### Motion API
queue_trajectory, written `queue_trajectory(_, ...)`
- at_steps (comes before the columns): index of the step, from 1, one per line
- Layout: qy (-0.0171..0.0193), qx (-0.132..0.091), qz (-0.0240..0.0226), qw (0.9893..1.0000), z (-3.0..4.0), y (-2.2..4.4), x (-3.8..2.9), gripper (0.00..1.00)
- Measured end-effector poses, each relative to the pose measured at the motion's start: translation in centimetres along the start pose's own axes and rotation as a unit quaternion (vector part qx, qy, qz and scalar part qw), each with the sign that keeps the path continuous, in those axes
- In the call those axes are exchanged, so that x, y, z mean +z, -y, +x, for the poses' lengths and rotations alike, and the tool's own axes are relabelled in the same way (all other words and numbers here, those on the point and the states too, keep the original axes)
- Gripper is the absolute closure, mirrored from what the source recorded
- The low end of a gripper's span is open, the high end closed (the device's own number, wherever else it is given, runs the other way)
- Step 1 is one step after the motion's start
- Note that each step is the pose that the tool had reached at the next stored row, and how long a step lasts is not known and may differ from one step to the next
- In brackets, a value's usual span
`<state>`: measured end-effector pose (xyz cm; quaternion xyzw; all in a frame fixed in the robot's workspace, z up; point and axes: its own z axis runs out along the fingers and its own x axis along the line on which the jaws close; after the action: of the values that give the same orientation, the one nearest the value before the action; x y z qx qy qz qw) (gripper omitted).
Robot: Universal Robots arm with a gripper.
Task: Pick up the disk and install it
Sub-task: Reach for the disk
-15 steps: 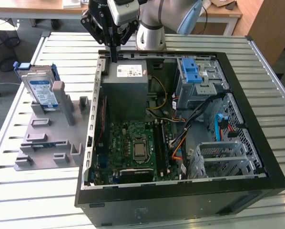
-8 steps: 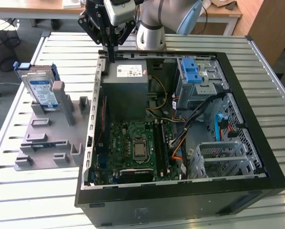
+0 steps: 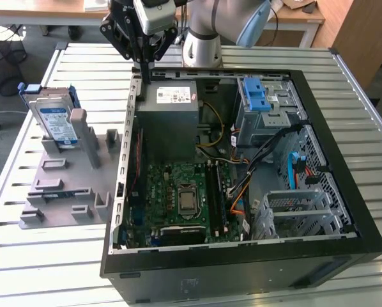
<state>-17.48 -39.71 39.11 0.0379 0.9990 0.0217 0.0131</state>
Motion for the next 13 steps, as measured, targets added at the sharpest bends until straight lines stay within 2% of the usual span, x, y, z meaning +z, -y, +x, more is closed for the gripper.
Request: queue_trajectory(13,0.0,0.0,0.0,1.0,1.04,0.04,0.05,0.89)
